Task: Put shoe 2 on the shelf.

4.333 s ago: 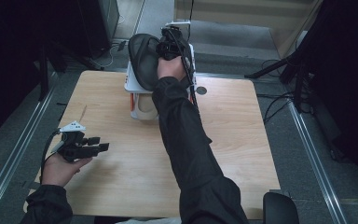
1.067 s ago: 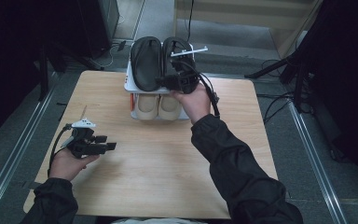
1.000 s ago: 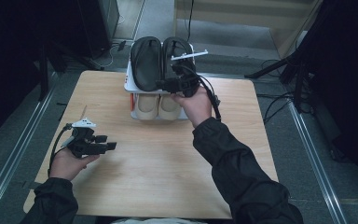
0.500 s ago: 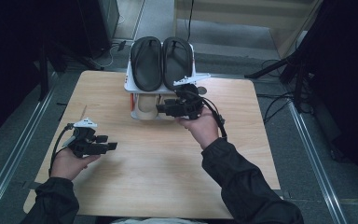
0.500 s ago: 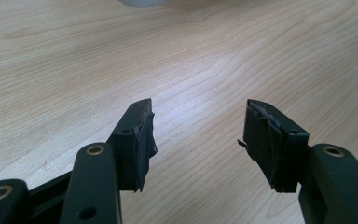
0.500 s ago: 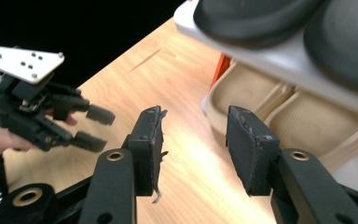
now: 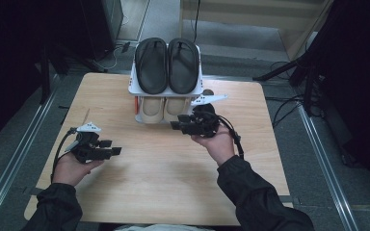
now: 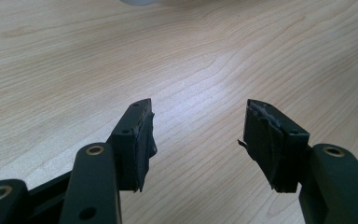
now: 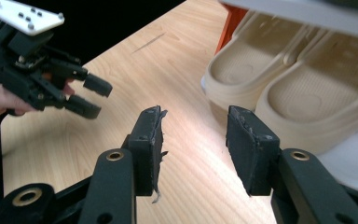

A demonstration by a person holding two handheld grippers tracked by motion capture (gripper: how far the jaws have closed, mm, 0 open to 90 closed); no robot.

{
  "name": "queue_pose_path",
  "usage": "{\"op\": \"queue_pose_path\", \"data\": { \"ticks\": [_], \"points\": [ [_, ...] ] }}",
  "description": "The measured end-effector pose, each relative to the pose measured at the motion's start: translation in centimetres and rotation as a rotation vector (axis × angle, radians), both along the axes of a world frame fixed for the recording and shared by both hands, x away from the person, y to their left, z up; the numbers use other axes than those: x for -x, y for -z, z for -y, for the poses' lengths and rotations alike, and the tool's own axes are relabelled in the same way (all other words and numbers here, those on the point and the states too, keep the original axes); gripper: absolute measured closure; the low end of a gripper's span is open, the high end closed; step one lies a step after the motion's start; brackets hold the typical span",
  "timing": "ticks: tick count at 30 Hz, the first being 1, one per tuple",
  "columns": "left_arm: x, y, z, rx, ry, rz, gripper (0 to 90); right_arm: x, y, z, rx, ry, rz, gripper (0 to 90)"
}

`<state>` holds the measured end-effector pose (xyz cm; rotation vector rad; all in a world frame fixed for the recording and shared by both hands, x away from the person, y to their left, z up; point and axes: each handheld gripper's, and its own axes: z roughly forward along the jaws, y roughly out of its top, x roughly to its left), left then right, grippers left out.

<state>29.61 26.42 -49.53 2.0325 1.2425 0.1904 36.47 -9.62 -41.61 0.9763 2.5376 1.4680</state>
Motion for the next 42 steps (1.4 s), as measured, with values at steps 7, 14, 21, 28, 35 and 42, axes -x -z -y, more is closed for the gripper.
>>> {"op": "queue_pose_path", "data": {
  "ticks": [7, 14, 21, 28, 35, 42],
  "points": [
    [-0.1, 0.1, 0.1, -0.011, 0.013, -0.004, 42.9, 1.1, 1.3, 1.4, 0.011, 0.002, -0.010, 56.6],
    [0.0, 0.0, 0.3, -0.003, 0.013, 0.004, 42.7, 1.8, 2.1, 2.7, 0.017, 0.014, 0.004, 56.0],
    [-0.1, 0.1, 0.4, -0.008, 0.022, 0.000, 42.7, 2.0, 2.9, 4.3, -0.002, 0.029, 0.009, 56.2],
    [0.0, 0.0, 0.5, -0.011, 0.031, -0.001, 42.6, 2.0, 3.5, 5.6, -0.017, 0.045, 0.015, 56.0],
    [0.0, 0.0, 0.5, -0.006, 0.032, 0.001, 42.5, 2.2, 3.8, 6.6, -0.007, 0.063, 0.026, 55.0],
    [0.0, -0.1, 0.6, 0.001, 0.040, 0.001, 42.4, 2.1, 4.2, 7.6, -0.019, 0.070, 0.039, 53.1]
  ]
}}
